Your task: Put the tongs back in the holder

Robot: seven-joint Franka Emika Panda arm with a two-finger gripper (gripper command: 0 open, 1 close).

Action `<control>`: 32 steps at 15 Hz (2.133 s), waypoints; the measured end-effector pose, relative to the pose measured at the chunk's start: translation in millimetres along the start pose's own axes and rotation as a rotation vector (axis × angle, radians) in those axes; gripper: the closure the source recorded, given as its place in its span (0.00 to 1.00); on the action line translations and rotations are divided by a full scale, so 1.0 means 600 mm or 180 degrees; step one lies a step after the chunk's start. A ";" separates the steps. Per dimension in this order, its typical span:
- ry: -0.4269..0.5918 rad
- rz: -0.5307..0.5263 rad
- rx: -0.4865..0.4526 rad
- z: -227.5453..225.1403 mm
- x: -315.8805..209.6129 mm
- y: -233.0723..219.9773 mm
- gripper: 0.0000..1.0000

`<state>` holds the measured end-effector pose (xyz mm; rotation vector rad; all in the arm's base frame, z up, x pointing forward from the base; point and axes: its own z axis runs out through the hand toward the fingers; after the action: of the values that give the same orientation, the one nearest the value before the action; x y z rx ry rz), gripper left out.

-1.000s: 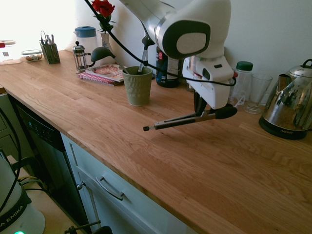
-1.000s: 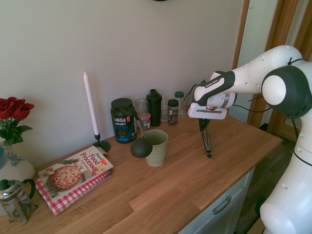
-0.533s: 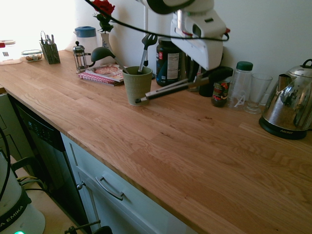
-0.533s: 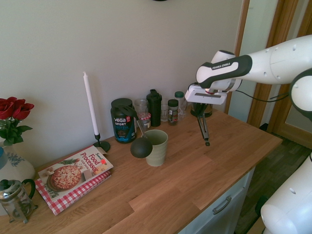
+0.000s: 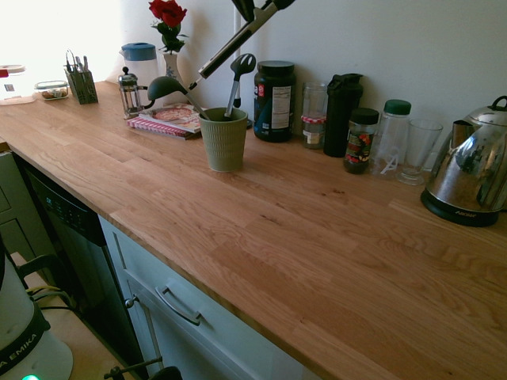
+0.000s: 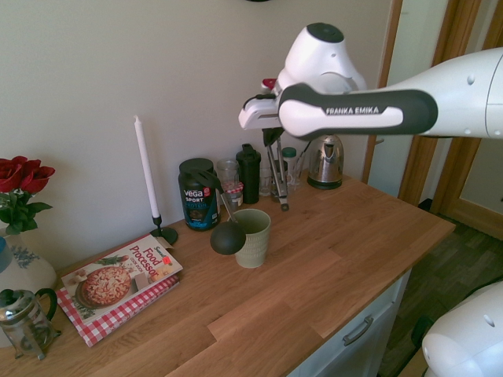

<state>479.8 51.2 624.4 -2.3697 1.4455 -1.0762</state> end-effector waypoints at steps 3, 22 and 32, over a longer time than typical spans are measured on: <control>0.0493 -0.0012 0.0105 0.027 -0.080 -0.008 1.00; 0.1101 -0.0143 0.0102 0.183 -0.209 0.028 0.00; 0.0938 -0.0083 0.0057 0.170 -0.221 0.038 0.00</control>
<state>494.1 126.7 474.2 -2.2979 1.4871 -1.4901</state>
